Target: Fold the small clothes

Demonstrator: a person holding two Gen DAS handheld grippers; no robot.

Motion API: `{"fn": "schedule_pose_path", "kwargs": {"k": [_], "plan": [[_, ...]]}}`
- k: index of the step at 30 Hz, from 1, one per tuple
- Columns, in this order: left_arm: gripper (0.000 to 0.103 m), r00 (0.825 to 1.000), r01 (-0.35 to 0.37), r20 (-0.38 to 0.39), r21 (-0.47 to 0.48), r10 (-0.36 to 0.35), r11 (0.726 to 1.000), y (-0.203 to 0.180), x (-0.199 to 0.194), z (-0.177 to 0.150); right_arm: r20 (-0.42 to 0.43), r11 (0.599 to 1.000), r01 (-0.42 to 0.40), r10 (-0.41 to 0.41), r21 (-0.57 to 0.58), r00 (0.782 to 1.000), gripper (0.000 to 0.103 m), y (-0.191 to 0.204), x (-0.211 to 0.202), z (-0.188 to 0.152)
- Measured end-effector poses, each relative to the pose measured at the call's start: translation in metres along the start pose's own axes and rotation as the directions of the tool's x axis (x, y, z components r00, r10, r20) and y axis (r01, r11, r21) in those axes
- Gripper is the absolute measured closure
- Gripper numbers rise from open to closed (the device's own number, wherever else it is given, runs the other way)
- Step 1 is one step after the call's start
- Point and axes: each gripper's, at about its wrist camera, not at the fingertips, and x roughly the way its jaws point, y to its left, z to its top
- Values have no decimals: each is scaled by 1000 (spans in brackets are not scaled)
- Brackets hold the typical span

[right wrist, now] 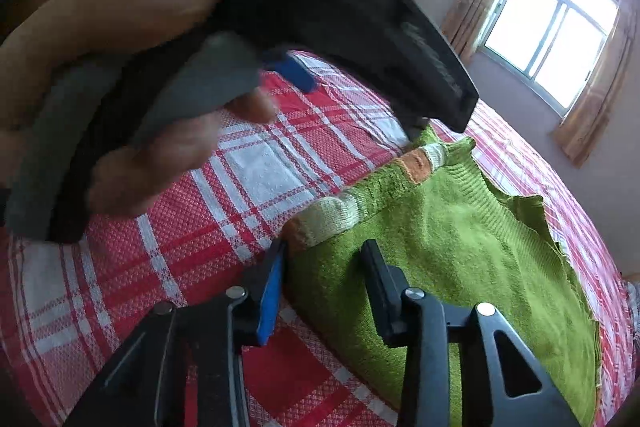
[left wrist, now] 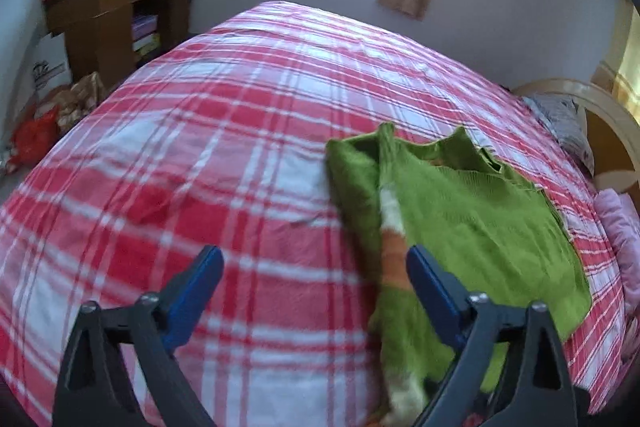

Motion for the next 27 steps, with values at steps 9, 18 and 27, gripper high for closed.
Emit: {"fn": "schedule_pose_path", "kwargs": {"k": [9,18,27], "plan": [[15,995,24,-96,59,-19,998,-18,48,28,-1,1000,1,-1,2,1000,65,-3,3,0],[91,985,62,-160,30,-57,998,-21,69,42,6,1000,2,-2,-2,1000,84,-2,2,0],[92,989,78,-121,-17,-79,997,-32,37,57,139,978,-50,22,202,990,86,-61,-45,-11]]}}
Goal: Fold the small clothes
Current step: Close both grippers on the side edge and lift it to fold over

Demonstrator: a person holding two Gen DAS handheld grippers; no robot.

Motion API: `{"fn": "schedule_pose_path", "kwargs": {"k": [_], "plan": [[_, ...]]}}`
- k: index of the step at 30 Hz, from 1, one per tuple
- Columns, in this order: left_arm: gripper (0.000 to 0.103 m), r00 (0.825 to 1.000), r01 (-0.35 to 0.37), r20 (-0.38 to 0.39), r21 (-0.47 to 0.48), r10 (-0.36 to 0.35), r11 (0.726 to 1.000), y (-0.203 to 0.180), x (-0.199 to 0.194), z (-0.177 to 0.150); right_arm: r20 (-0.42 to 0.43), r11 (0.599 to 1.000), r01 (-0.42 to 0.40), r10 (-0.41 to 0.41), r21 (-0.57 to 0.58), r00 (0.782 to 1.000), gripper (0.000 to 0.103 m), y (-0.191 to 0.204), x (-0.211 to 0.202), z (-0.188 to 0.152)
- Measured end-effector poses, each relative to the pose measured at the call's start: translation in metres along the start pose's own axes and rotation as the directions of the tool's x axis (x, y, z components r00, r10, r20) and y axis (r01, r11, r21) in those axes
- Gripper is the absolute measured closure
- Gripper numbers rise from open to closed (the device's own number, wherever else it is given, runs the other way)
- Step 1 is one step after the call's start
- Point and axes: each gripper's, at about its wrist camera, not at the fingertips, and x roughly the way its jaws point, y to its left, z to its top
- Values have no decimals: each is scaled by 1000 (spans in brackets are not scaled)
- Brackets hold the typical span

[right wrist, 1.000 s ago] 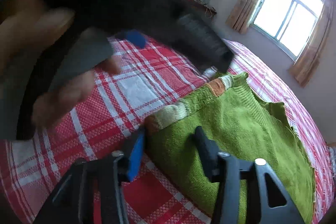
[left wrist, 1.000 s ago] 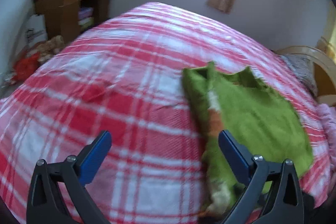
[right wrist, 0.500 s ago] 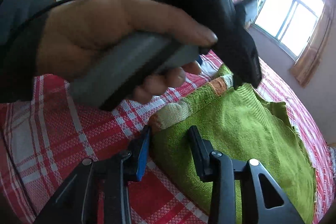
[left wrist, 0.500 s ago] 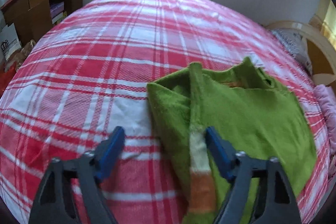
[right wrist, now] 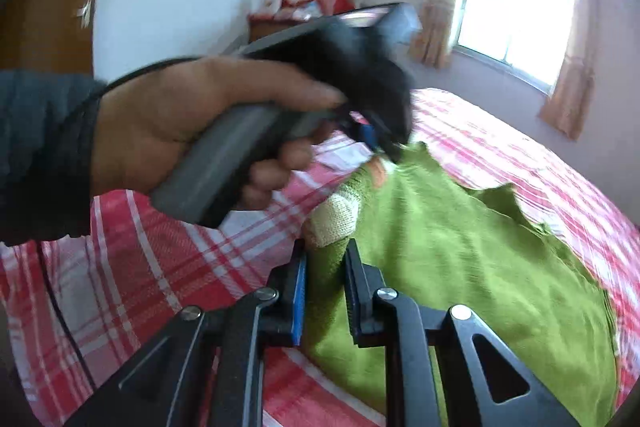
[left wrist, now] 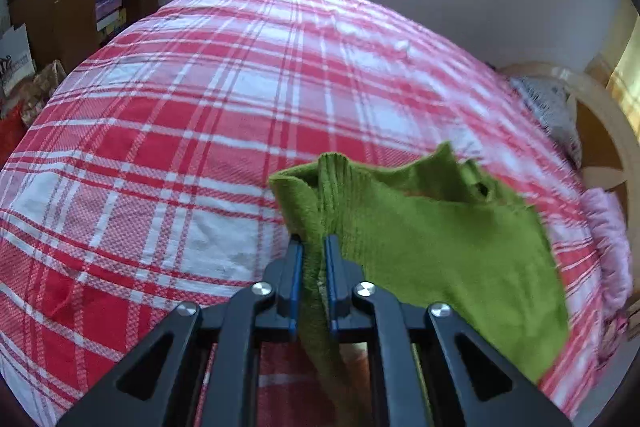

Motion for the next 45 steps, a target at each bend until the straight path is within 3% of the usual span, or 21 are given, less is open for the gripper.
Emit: {"fn": "schedule_pose_path", "kwargs": {"k": [5,17,28,41,45], "plan": [[92,998,42,46,1,-42,999,-27,-19,9,69,985,-36,24,169,997,87,-44,-35,-3],[92,988,95,108,142,-111,985,-129,-37,29,177,924,-84,19,373,984,87,-98,-93,-35],[92,988,120,62,248,-139,961,-210,-7,26,203,839,-93,-21,537,979,87,-167,-132,-76],[93,992,127,-23,352,-127,927,-287,46,5,187,741,-87,-52,666,981,87,-218,-155,-128],[93,990,138,-52,371,-127,918,-304,60,-1,178,692,-92,-54,716,983,87,-229,-159,-146]]}}
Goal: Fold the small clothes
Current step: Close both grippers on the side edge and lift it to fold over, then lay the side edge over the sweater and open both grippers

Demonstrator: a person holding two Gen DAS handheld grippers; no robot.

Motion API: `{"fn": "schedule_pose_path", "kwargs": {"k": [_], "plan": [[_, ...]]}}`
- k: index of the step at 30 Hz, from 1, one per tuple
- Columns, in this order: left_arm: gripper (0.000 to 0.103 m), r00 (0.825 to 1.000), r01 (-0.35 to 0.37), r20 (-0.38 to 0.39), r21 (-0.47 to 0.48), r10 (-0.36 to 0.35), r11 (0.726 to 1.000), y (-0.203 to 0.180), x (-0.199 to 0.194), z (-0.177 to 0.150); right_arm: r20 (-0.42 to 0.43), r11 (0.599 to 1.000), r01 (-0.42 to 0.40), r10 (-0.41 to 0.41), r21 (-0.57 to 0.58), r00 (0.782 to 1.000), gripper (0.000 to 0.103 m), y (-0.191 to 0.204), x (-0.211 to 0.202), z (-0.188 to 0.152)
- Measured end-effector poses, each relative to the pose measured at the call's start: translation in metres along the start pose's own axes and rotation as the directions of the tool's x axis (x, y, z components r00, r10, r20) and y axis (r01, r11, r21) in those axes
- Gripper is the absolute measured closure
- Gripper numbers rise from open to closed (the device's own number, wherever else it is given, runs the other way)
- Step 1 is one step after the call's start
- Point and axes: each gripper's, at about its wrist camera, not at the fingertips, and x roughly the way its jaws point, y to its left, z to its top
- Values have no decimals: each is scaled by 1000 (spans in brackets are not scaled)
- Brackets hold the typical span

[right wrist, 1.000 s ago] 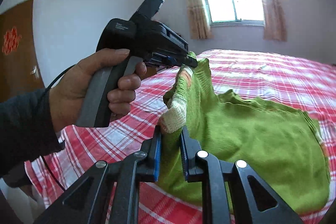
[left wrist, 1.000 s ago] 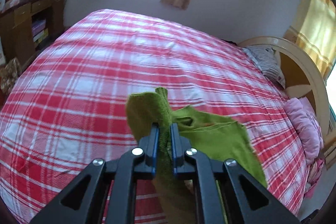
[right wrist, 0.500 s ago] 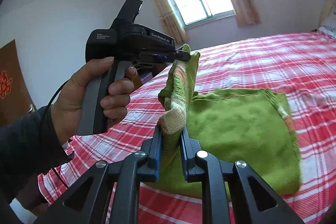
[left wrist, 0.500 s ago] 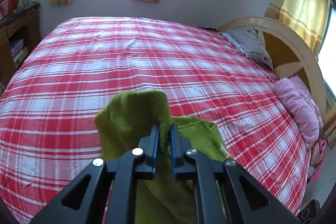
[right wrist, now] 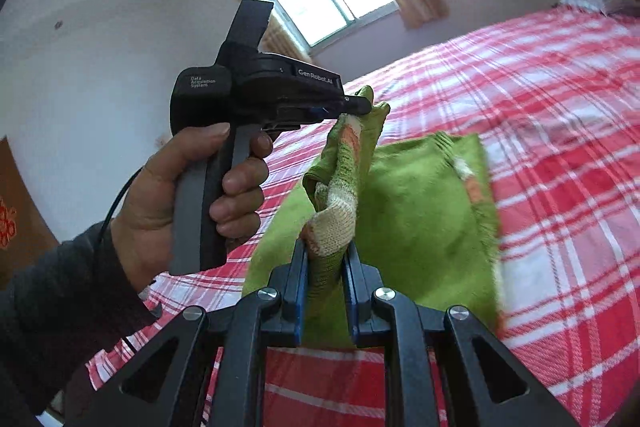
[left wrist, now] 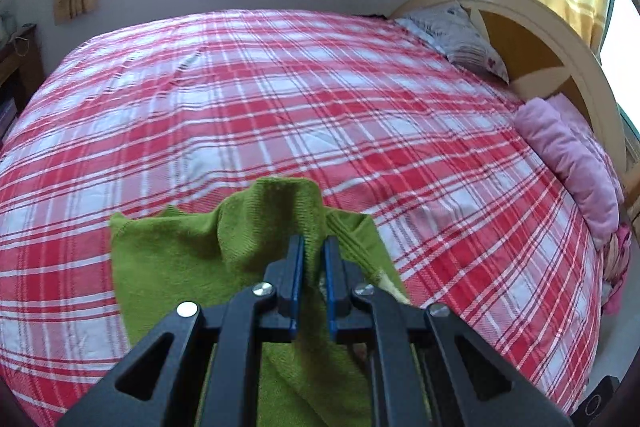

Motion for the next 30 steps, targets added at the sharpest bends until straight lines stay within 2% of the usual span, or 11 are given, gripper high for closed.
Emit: {"fn": "schedule_pose_path", "kwargs": {"k": [15,19,20,21,22,23,25,26,27,28,30], "plan": [[96,998,28,-60,73,-23,997,-47,49,-5,-7,990,41,-40,135,999,88,-44,-11,-18],[94,998,18,-67,111,-11,994,-57,56,-10,-44,979,86,-79,183,996,88,-55,-10,-23],[93,998,35,-61,111,-29,993,-58,52,-11,-49,976,90,-81,199,995,88,-60,-11,-25],[87,998,46,-56,110,-40,993,-57,47,-11,-47,974,90,-82,206,996,88,-62,-13,-27],[76,998,43,-44,113,-38,993,-56,37,-13,-45,974,91,-84,206,996,88,-63,-15,-29],[68,999,21,-26,124,-18,992,-54,27,-16,-45,975,92,-85,203,995,88,-63,-17,-30],[44,999,-25,38,161,19,987,-49,3,-27,-49,975,77,-68,208,996,87,-66,-19,-33],[41,997,-53,65,166,43,985,-43,-9,-35,-43,971,70,-62,227,997,87,-70,-22,-35],[38,994,-70,91,156,57,985,-34,-20,-43,-33,967,70,-64,246,997,78,-73,-25,-35],[33,992,-80,104,150,64,986,-26,-27,-49,-27,964,73,-68,256,997,61,-75,-27,-34],[22,981,-161,129,121,145,979,-3,-45,-73,9,958,87,-93,275,996,41,-76,-36,-30]]}}
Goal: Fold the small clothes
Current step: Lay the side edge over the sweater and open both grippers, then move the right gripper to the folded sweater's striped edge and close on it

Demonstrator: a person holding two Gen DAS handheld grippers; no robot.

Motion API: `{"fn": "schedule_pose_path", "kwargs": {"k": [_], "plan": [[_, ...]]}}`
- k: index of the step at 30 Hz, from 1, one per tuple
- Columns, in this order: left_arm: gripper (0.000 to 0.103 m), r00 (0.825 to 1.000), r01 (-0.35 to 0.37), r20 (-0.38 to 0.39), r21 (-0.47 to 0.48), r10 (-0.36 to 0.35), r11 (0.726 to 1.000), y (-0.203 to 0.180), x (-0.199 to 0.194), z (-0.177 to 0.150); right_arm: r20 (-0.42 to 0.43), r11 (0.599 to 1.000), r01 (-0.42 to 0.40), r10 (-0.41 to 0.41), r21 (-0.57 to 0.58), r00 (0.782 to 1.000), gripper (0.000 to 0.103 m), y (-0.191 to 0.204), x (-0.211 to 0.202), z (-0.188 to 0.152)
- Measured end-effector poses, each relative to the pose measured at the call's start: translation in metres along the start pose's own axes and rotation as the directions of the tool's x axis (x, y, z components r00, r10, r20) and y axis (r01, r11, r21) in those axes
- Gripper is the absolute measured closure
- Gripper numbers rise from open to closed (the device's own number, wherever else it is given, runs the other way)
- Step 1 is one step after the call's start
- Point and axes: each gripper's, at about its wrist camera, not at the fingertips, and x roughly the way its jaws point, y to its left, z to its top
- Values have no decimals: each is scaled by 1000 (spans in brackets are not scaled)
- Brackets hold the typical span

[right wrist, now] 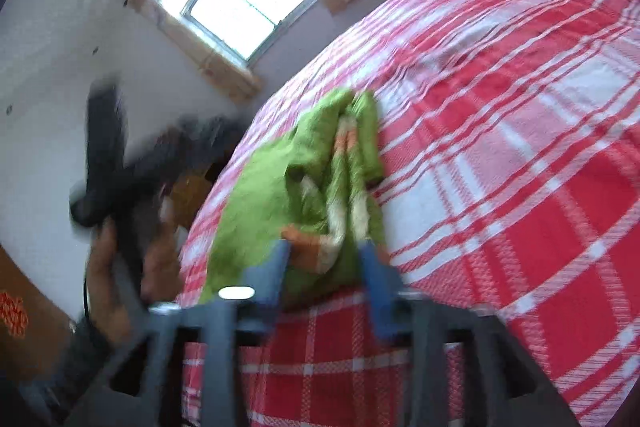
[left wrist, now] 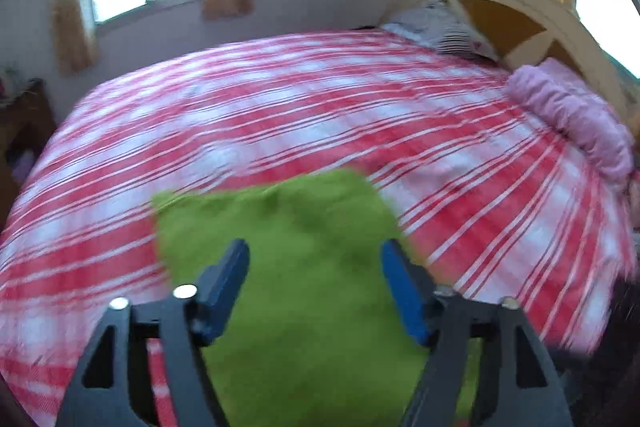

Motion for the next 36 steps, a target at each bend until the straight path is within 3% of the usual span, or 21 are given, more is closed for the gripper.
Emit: {"fn": "schedule_pose_path", "kwargs": {"k": [5,9,12,13,14,16,21,24,25,26,27,28,30,33,36], "plan": [[17,996,-94,-11,-70,94,993,45,-9,-48,62,985,90,-81,-149,995,41,29,-1,36],[17,999,-14,-47,-228,3,973,72,-2,-71,-24,972,88,-96,-217,995,42,46,47,75],[17,999,29,-28,-282,-39,959,77,-2,-79,-152,963,108,-149,-247,977,51,46,100,92],[17,999,32,-24,-280,-40,960,76,-2,-79,-200,960,109,-164,-260,966,77,44,113,92],[17,999,34,-23,-276,-42,961,75,-3,-79,-210,948,136,-200,-287,957,88,44,123,91],[17,998,45,-22,-264,-53,964,71,-4,-76,-179,926,166,-237,-340,955,90,46,125,88],[13,998,54,-8,-192,-57,980,57,-2,-79,-107,916,219,-268,-336,957,95,41,102,88],[9,998,49,-17,-179,-53,983,53,1,-83,-148,933,208,-259,-293,954,93,21,113,89],[9,998,48,-21,-169,-53,984,52,2,-82,-152,937,197,-249,-290,956,88,20,113,90],[9,998,51,-18,-167,-55,985,53,0,-82,-151,939,200,-249,-281,957,78,20,110,92],[9,998,51,-17,-168,-54,984,53,-2,-83,-144,936,216,-263,-277,954,55,20,107,94],[9,999,47,-18,-172,-51,984,55,-3,-83,-127,930,241,-284,-279,950,50,22,100,94],[9,998,52,-15,-186,-56,981,58,-4,-83,-78,922,245,-280,-301,957,50,33,83,93],[9,999,49,0,-216,-50,975,63,-7,-80,-26,916,156,-178,-370,984,50,62,52,81],[9,999,51,6,-242,-51,969,67,-6,-76,-98,889,11,-63,-458,993,50,87,46,59]]}}
